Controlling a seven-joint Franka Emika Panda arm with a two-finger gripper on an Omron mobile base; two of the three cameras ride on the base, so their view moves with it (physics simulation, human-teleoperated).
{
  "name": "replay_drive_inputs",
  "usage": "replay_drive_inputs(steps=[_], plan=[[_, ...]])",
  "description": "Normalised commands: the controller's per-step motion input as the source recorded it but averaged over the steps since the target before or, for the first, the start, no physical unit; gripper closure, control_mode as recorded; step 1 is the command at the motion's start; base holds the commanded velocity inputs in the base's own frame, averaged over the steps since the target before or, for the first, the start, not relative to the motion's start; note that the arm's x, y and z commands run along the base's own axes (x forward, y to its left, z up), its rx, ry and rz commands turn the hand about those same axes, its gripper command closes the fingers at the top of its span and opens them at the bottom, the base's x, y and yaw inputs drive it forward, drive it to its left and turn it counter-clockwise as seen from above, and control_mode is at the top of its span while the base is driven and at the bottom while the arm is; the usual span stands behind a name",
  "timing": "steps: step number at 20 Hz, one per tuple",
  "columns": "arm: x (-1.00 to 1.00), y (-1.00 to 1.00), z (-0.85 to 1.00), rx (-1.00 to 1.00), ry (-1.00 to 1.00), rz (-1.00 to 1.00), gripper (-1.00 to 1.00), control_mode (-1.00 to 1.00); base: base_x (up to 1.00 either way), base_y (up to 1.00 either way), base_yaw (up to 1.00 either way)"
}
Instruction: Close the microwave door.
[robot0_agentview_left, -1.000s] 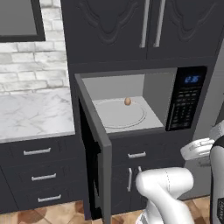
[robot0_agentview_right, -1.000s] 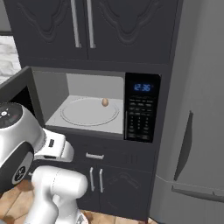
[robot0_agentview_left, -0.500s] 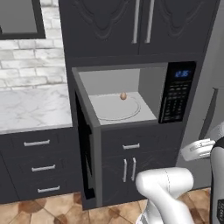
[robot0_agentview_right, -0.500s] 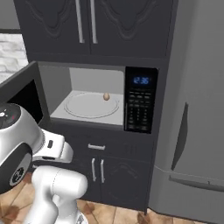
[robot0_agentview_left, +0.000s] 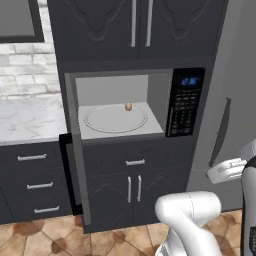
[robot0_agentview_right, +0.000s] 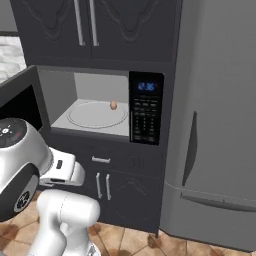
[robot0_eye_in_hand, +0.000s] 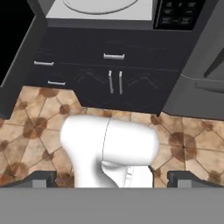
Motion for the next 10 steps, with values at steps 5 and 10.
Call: replay_drive_inputs(steps=[5,10], plan=[[-0.55,0.27,0.07,-0.01,-0.13,0.00,-1.00,-1.00,0.00,0.00,0.00],[-0.59,0.78,0.41,-0.37,-0.44,0.12,-1.00,-1.00,0.00,0.00,0.00]])
